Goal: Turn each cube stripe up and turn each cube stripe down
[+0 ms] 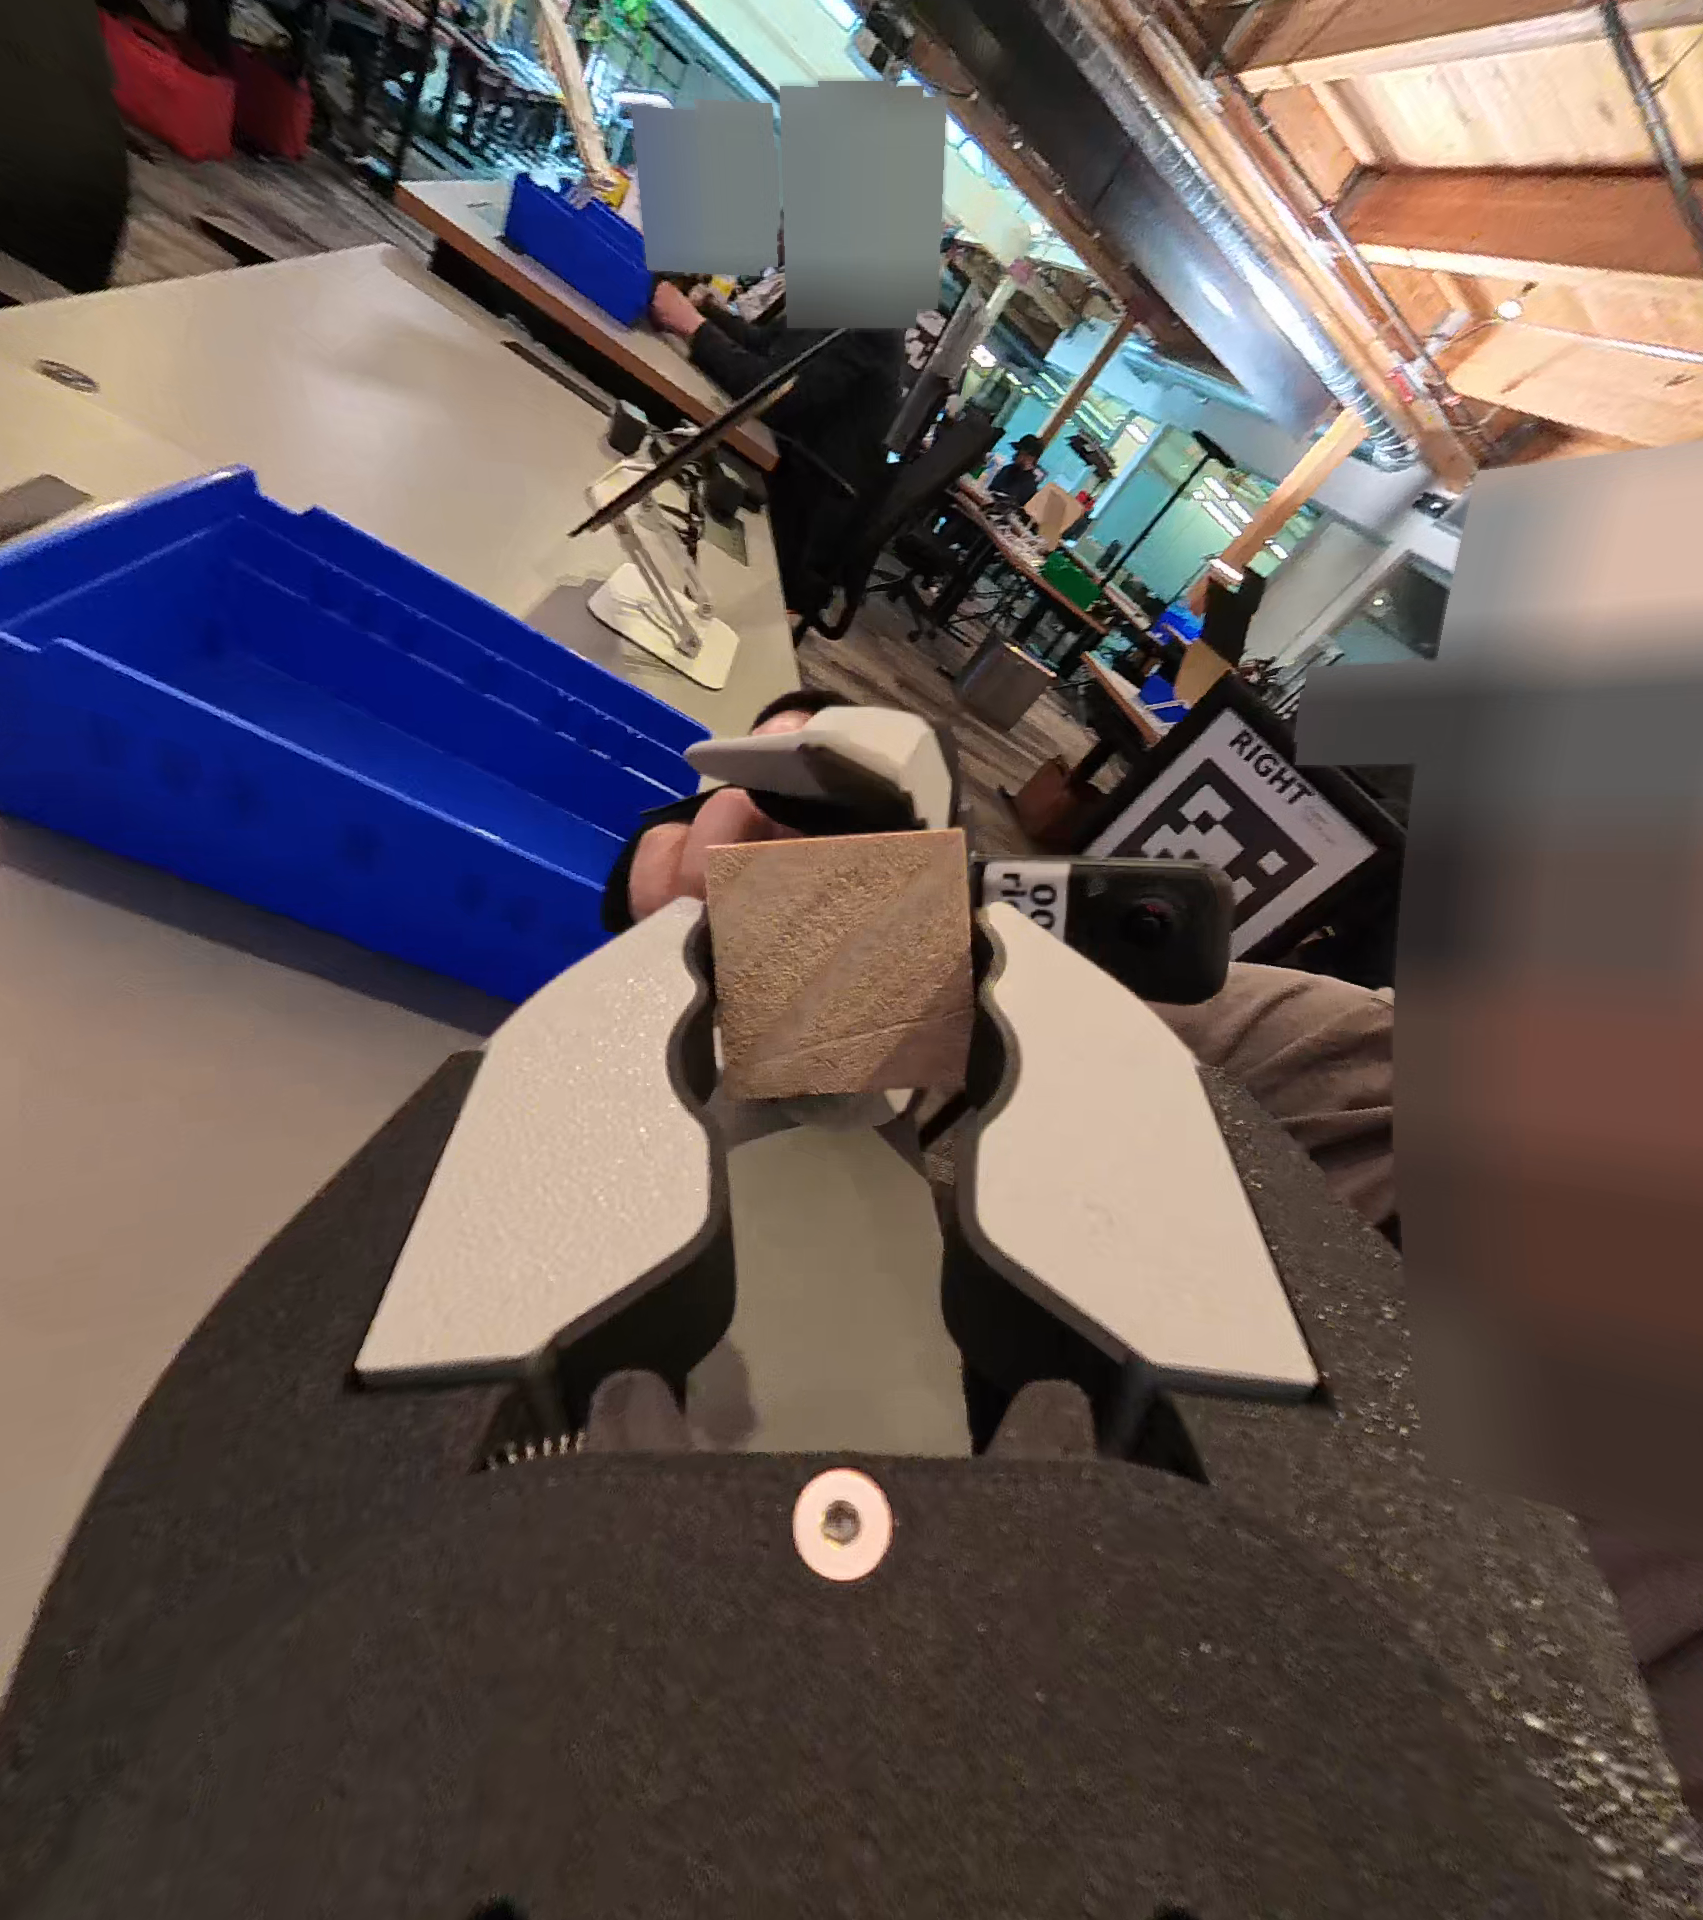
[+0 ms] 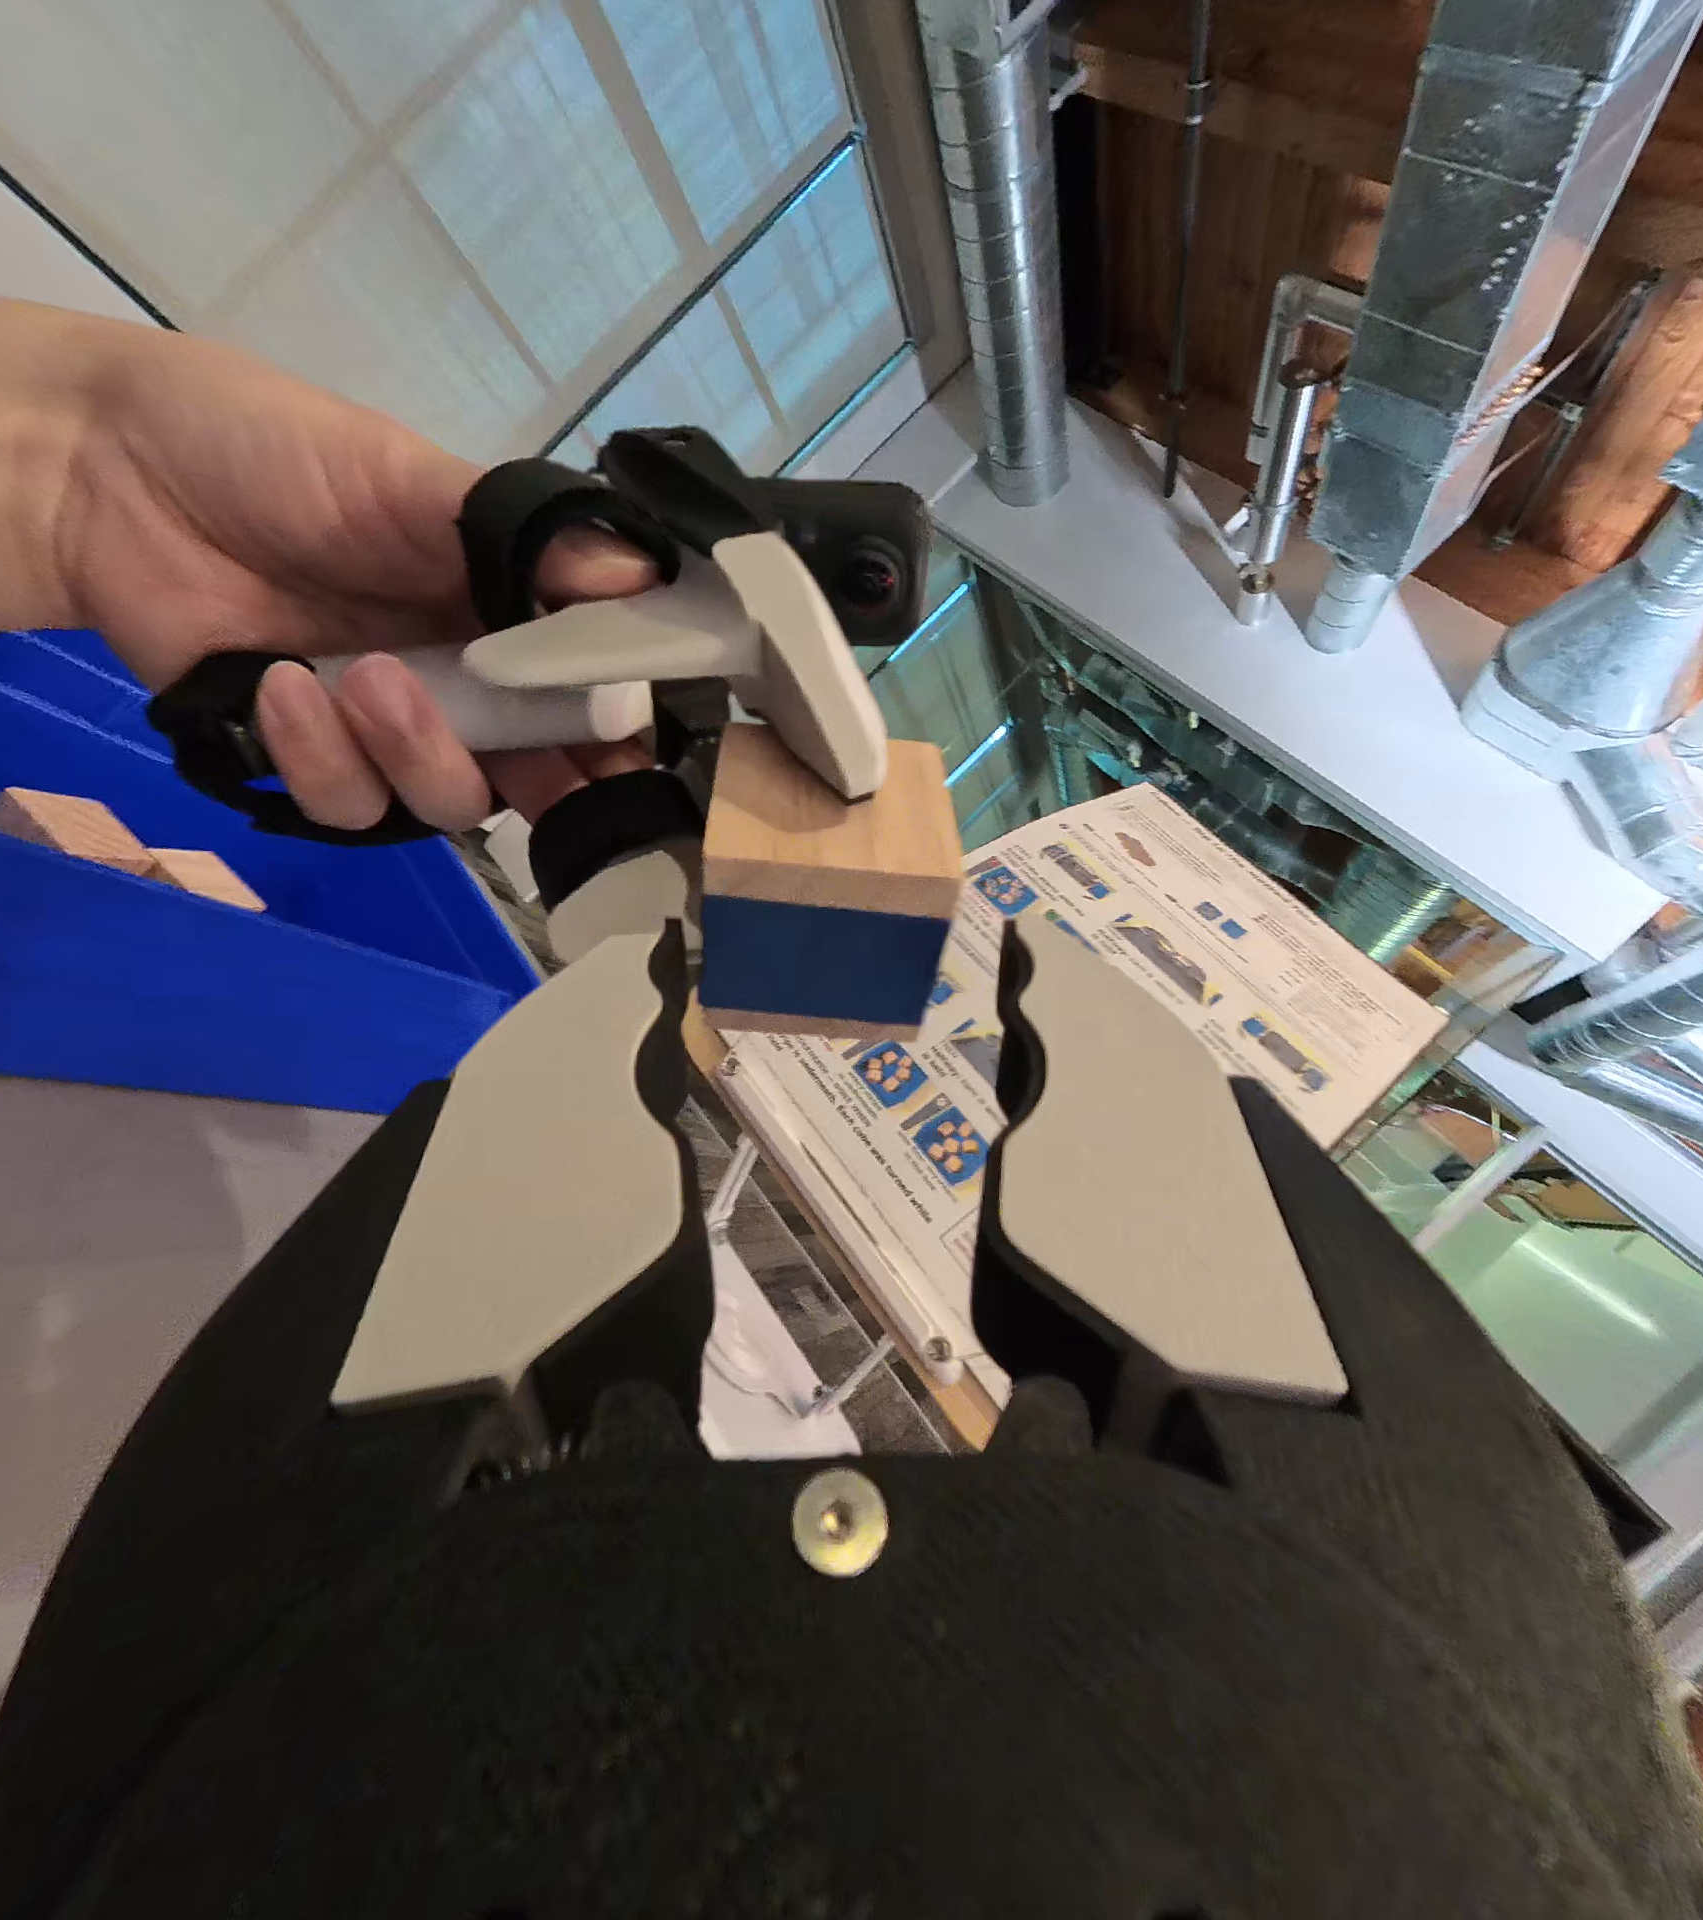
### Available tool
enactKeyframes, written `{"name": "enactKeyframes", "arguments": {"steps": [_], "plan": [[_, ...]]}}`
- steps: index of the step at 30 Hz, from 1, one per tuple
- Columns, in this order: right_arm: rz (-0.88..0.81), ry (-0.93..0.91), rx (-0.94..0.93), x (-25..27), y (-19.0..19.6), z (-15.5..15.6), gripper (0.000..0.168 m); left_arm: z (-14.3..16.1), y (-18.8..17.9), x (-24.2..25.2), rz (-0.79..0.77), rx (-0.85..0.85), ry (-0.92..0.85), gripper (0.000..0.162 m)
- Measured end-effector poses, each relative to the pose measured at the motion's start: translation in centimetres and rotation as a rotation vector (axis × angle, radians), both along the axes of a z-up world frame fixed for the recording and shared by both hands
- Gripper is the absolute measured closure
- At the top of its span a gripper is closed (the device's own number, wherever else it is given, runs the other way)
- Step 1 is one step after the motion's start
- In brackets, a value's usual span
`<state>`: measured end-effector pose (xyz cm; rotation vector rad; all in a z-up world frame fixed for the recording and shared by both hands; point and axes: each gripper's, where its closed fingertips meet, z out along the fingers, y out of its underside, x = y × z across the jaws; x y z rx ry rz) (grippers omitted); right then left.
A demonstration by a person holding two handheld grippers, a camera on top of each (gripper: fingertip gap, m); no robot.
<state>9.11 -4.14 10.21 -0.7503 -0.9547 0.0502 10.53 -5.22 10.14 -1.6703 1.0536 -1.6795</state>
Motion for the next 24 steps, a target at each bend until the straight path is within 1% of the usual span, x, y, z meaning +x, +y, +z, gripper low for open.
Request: {"name": "enactKeyframes", "arguments": {"steps": [2, 4, 9, 12, 14, 16, 18, 20, 22, 24], "plan": [[0.019, 0.000, -0.020, -0.1, 0.1, -0.4, 0.113, -0.4, -0.1, 0.4, -0.006, -0.001, 0.009, 0.116], [0.034, 0.013, -0.021, -0.1, -0.2, -0.4, 0.122, -0.7, -0.3, 0.8, -0.013, 0.013, 0.021, 0.117], [0.054, 0.006, -0.027, -0.1, -0.5, -0.2, 0.123, -0.5, -0.6, 0.8, -0.027, 0.037, 0.009, 0.116], [0.087, -0.032, -0.064, -0.2, -0.6, -0.3, 0.123, -0.6, -0.7, 0.8, -0.028, 0.032, 0.012, 0.115], [0.116, -0.089, -0.102, -0.3, -0.7, -0.4, 0.123, -0.3, -0.4, 0.5, -0.016, 0.052, 0.000, 0.103], [0.103, -0.149, -0.118, 0.5, -0.5, 0.3, 0.123, 0.2, 0.5, -0.3, 0.044, 0.102, -0.003, 0.102], [0.034, -0.186, -0.162, 2.7, 0.7, 1.6, 0.123, 0.7, 1.4, -1.5, 0.116, 0.183, 0.006, 0.101], [-0.053, -0.158, -0.236, 6.2, 2.4, 3.5, 0.123, 1.1, 2.7, -2.9, 0.227, 0.293, 0.048, 0.102], [-0.172, -0.120, -0.408, 10.4, 5.0, 4.0, 0.123, 1.7, 3.6, -4.3, 0.332, 0.403, 0.080, 0.102], [-0.331, -0.081, -0.598, 15.3, 7.9, 3.0, 0.123, 2.5, 3.9, -5.5, 0.404, 0.473, 0.082, 0.103]]}}
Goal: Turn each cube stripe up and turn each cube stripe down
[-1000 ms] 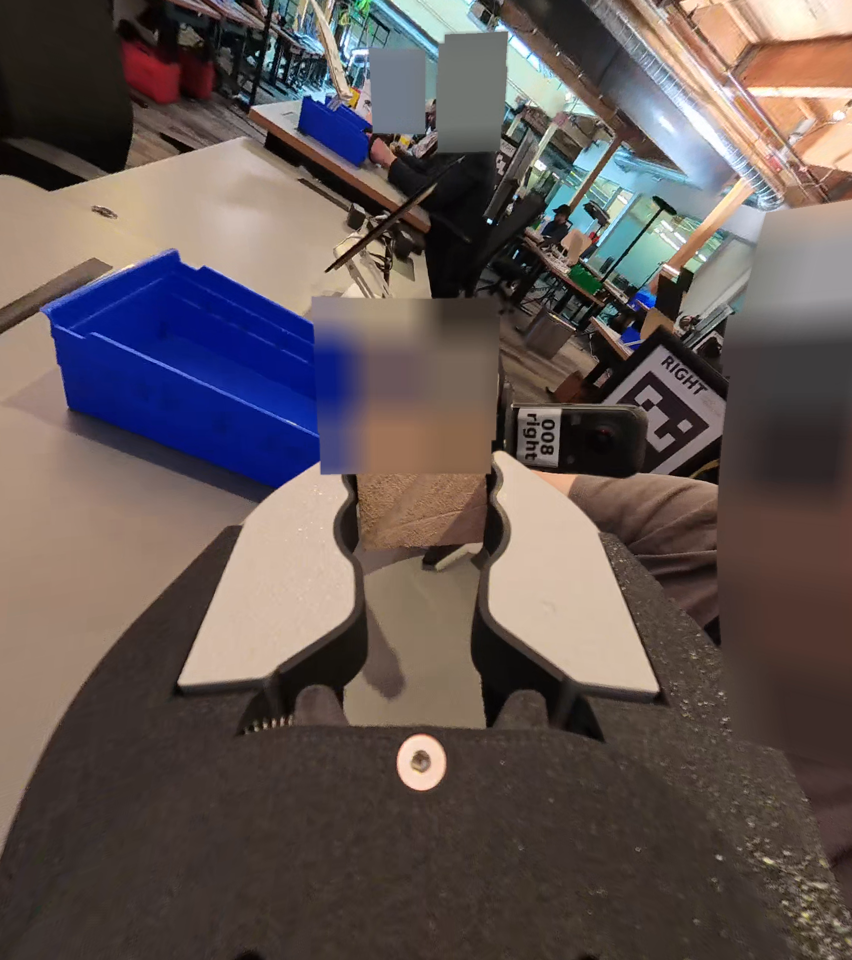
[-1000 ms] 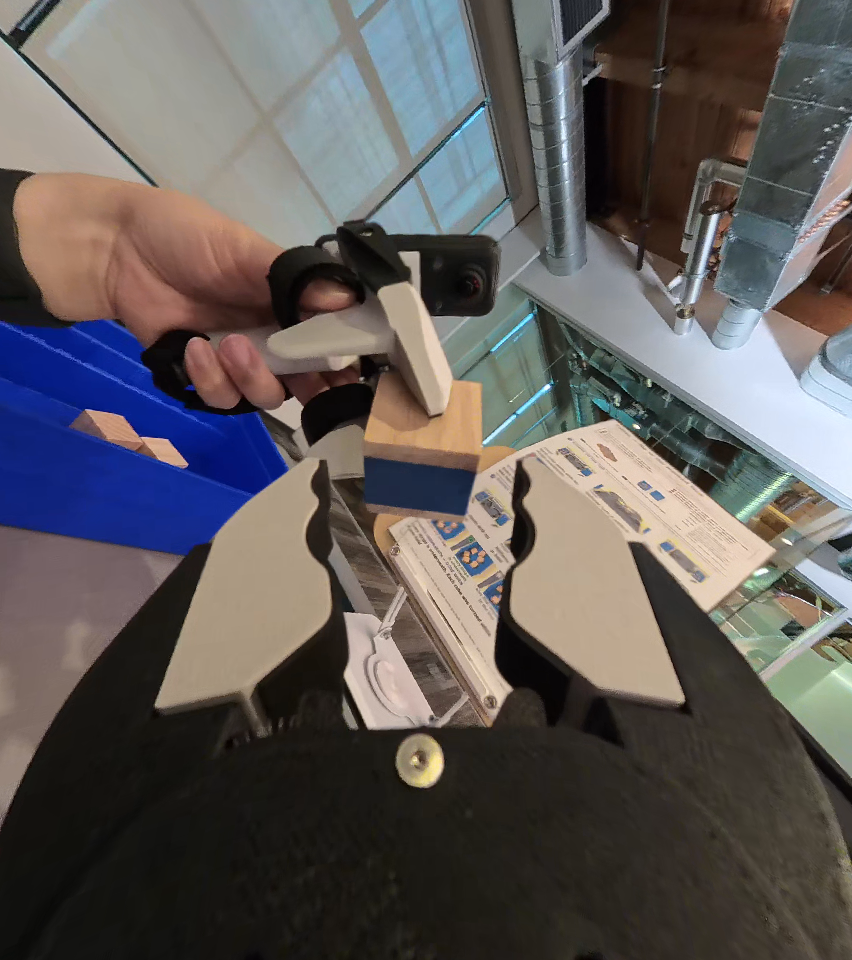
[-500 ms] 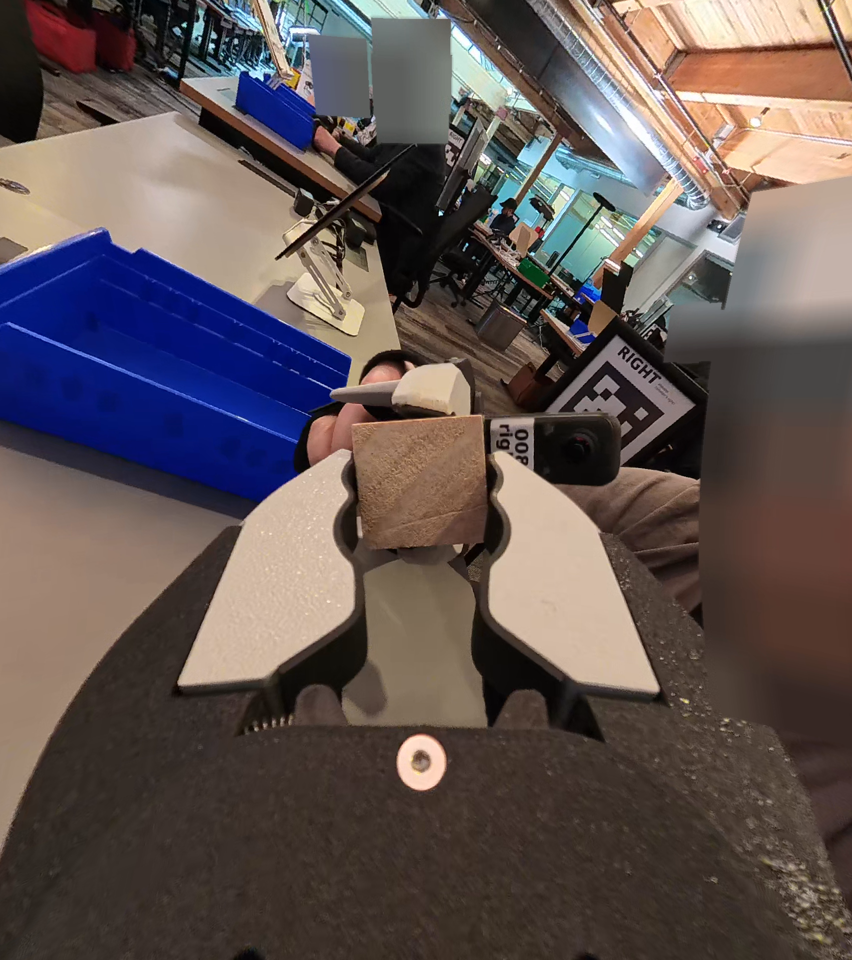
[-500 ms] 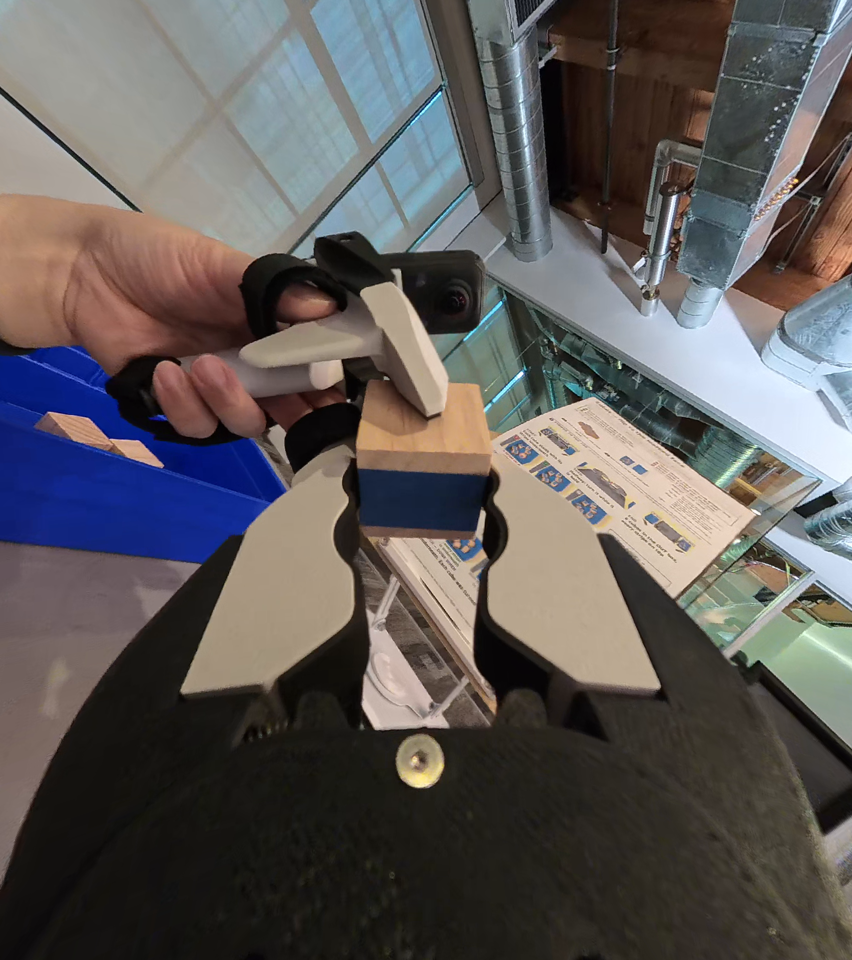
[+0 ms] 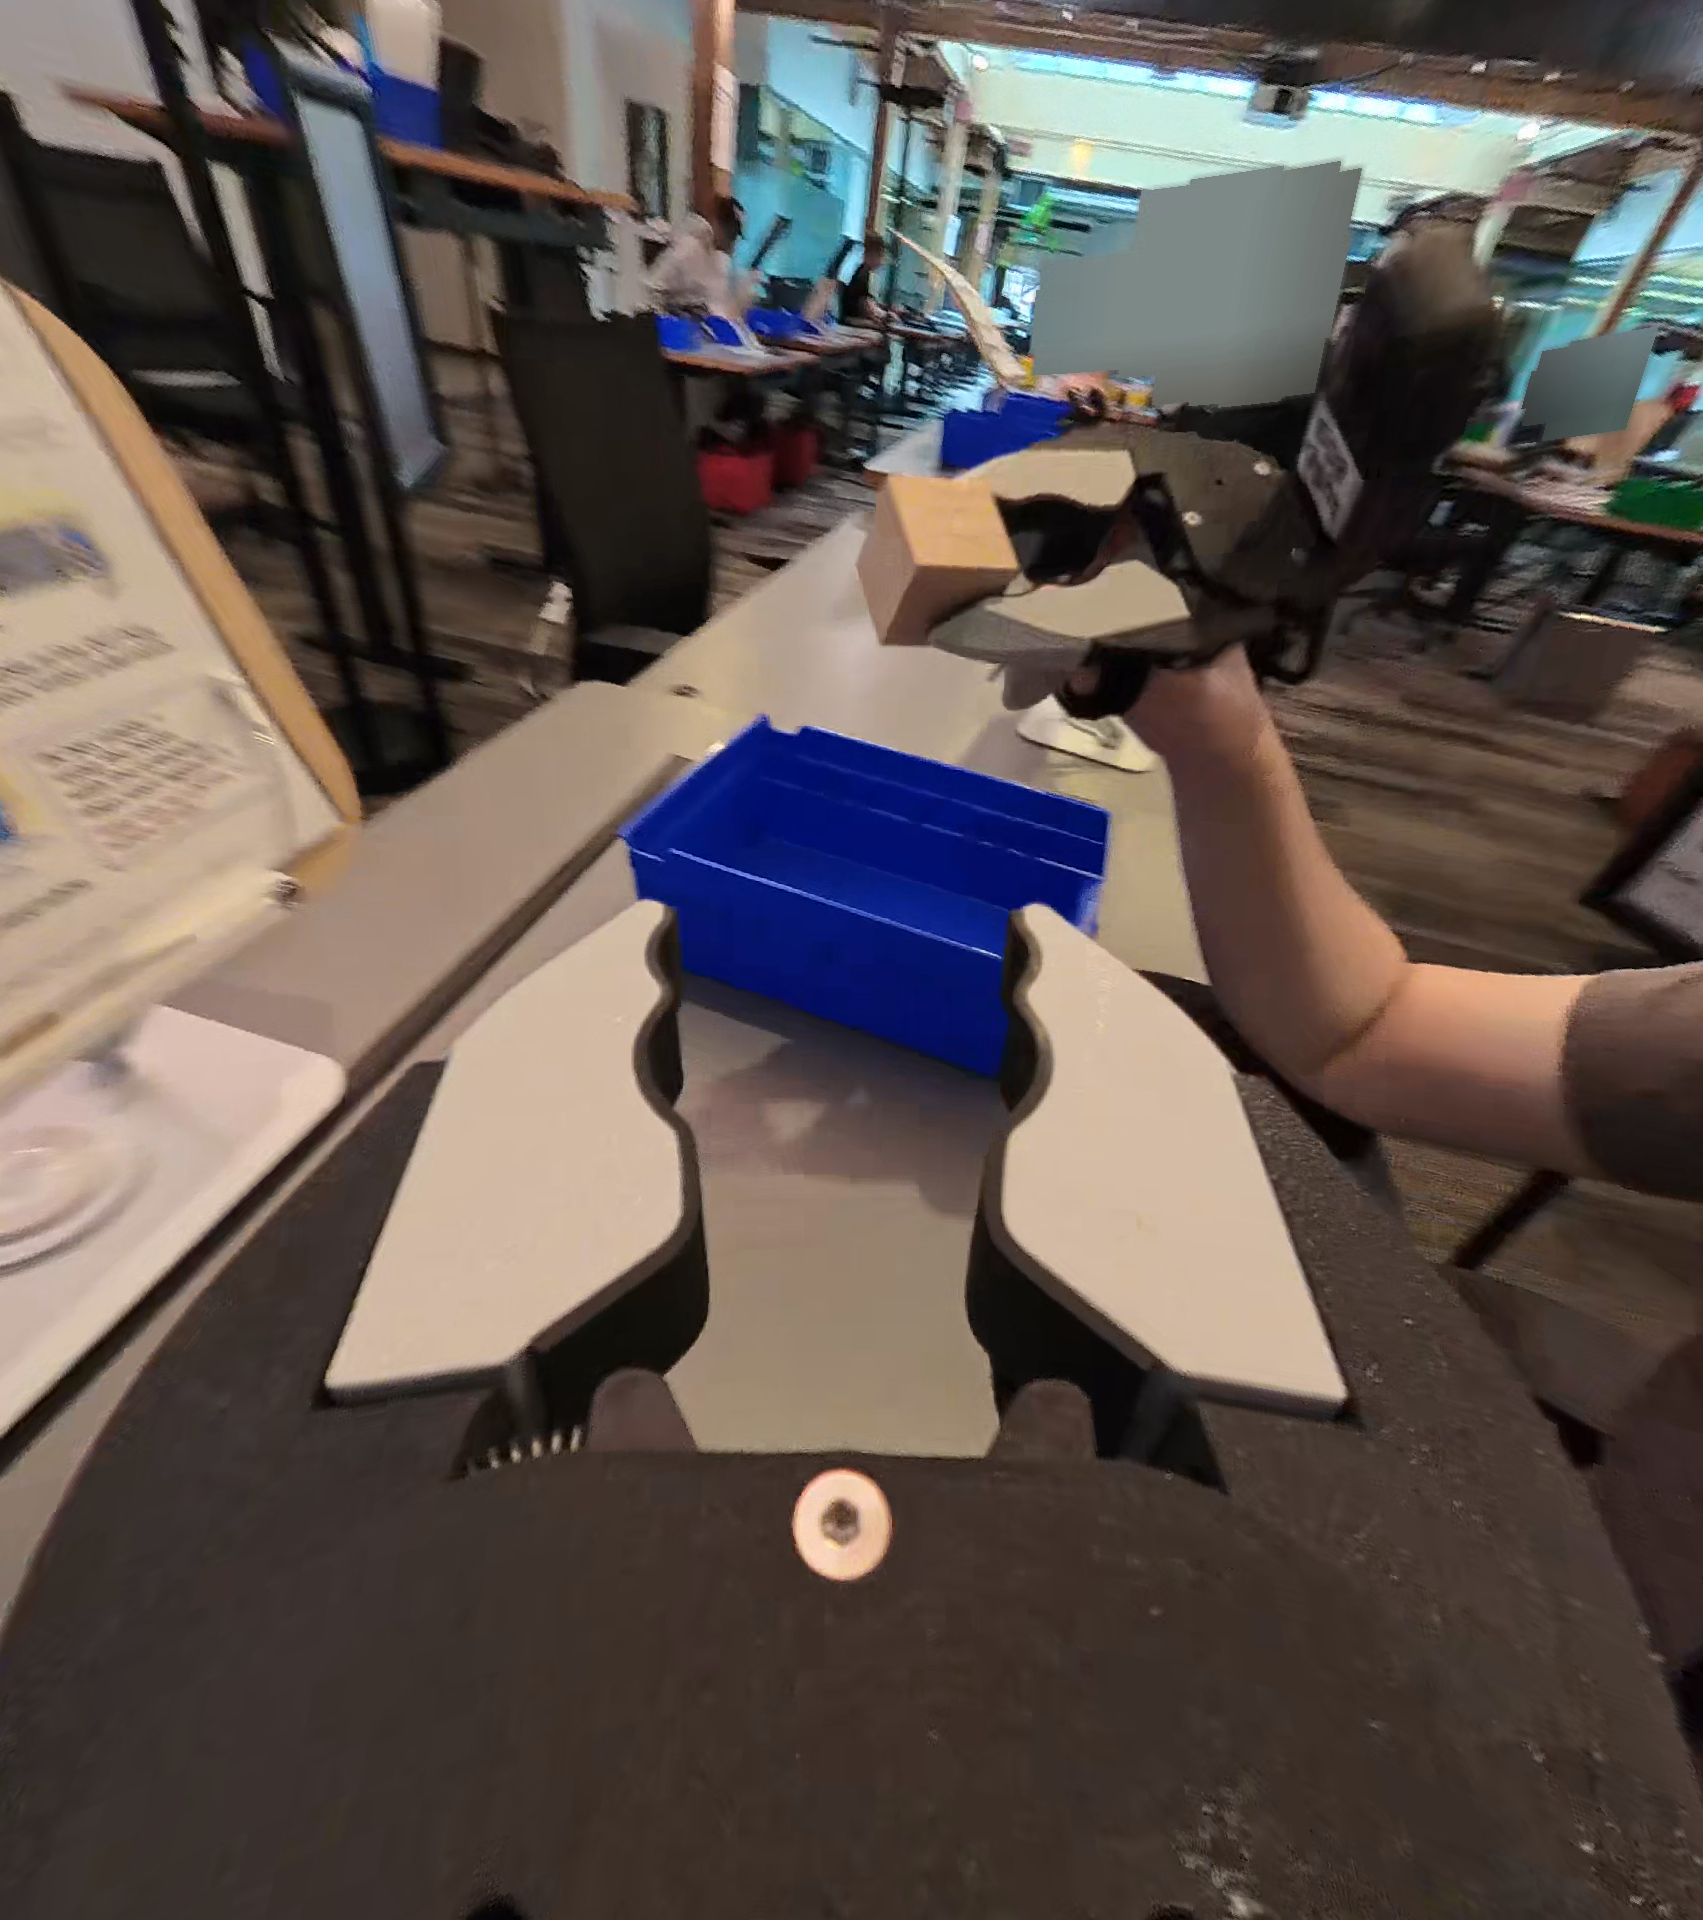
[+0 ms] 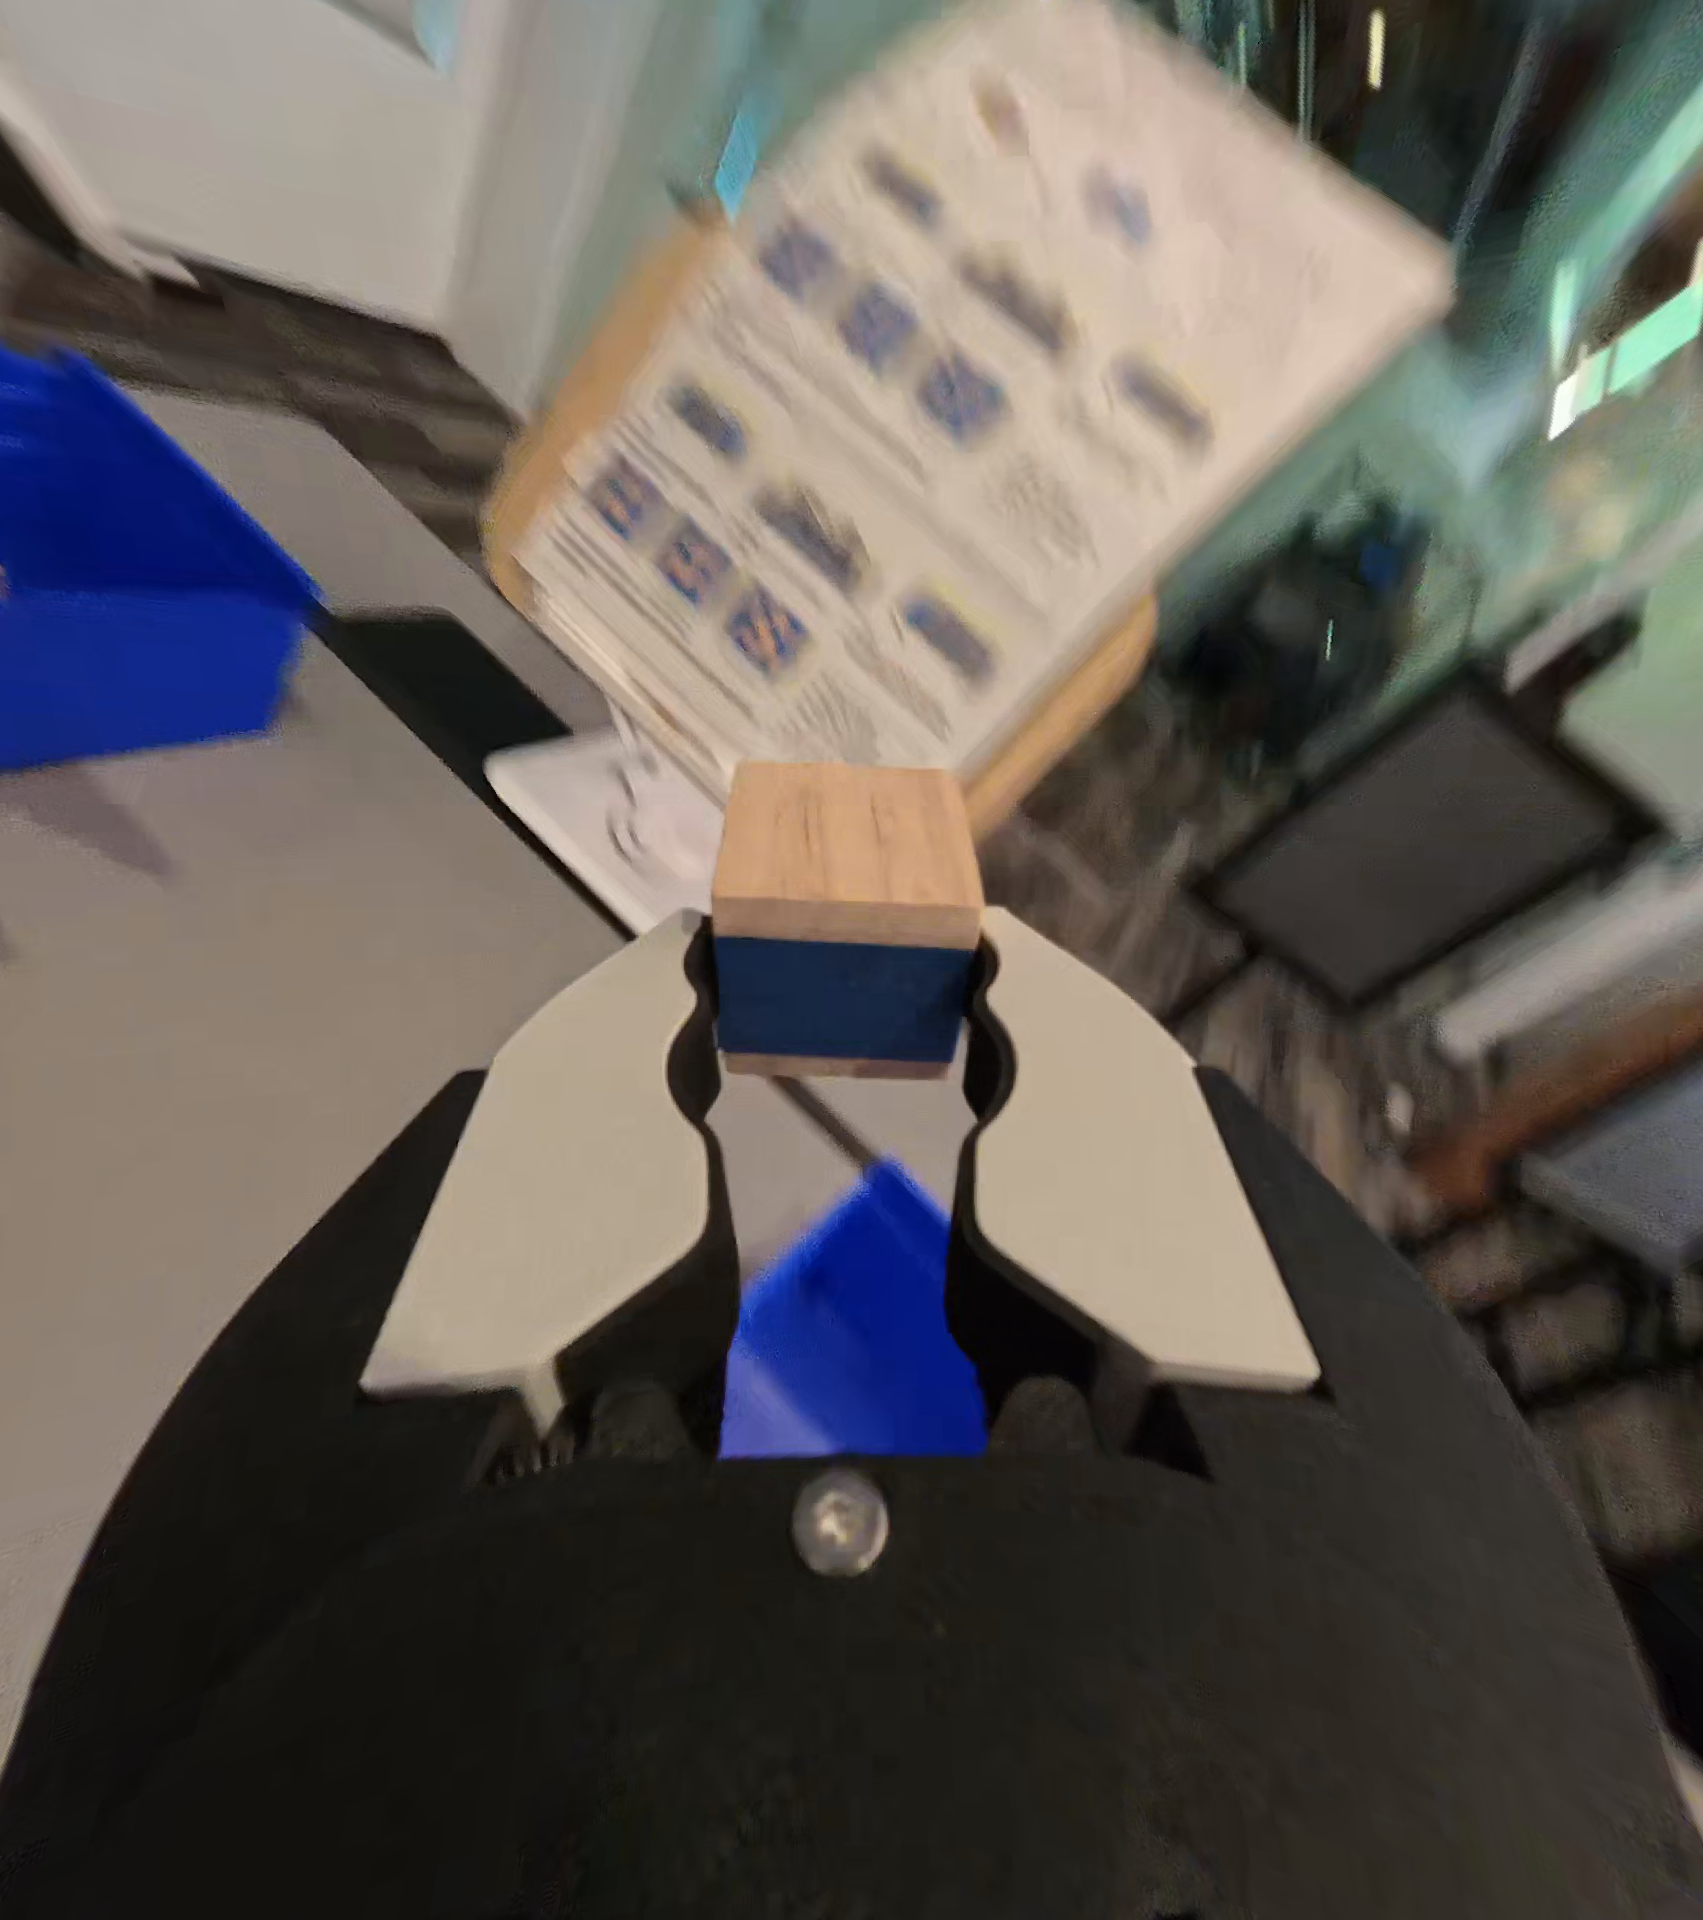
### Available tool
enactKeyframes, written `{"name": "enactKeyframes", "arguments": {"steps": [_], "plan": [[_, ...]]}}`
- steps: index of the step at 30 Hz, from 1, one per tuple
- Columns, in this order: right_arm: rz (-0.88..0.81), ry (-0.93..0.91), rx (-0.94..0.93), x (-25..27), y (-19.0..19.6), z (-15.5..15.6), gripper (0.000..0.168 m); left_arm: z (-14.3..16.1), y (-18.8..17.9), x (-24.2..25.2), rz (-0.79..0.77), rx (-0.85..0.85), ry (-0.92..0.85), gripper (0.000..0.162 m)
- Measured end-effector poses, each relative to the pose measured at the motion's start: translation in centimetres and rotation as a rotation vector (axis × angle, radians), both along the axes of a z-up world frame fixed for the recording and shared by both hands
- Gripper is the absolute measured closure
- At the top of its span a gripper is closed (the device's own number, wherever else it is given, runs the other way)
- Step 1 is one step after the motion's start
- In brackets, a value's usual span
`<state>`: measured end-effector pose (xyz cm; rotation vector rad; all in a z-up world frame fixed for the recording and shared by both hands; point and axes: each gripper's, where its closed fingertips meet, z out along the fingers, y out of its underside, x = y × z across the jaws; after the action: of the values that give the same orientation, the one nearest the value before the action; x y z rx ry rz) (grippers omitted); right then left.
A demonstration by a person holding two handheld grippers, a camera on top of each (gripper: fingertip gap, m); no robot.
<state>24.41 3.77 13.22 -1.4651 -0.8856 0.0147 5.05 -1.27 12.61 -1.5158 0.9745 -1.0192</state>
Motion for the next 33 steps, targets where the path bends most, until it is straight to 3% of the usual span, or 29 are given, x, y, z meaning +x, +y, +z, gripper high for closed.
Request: {"name": "enactKeyframes", "arguments": {"steps": [6, 11, 15, 25, 33], "plan": [[-0.385, 0.089, -0.577, 10.7, 5.5, -9.3, 0.122, 1.4, -0.1, -1.2, 0.075, 0.080, -0.053, 0.105], [-0.526, 0.124, -0.867, 14.1, 7.3, -16.5, 0.122, 0.6, 0.1, -1.1, 0.106, 0.069, 0.010, 0.106], [-0.572, 0.109, -1.053, 15.0, 7.0, -20.5, 0.121, -0.1, 0.0, -0.8, 0.103, 0.059, 0.057, 0.108], [-0.755, -0.029, -1.197, 17.7, 6.4, -25.6, 0.122, -1.3, -0.2, 0.0, 0.094, 0.039, 0.127, 0.110], [-0.871, -0.100, -1.243, 20.1, 5.9, -27.8, 0.122, -1.9, -0.1, 0.1, 0.087, 0.011, 0.150, 0.112]]}}
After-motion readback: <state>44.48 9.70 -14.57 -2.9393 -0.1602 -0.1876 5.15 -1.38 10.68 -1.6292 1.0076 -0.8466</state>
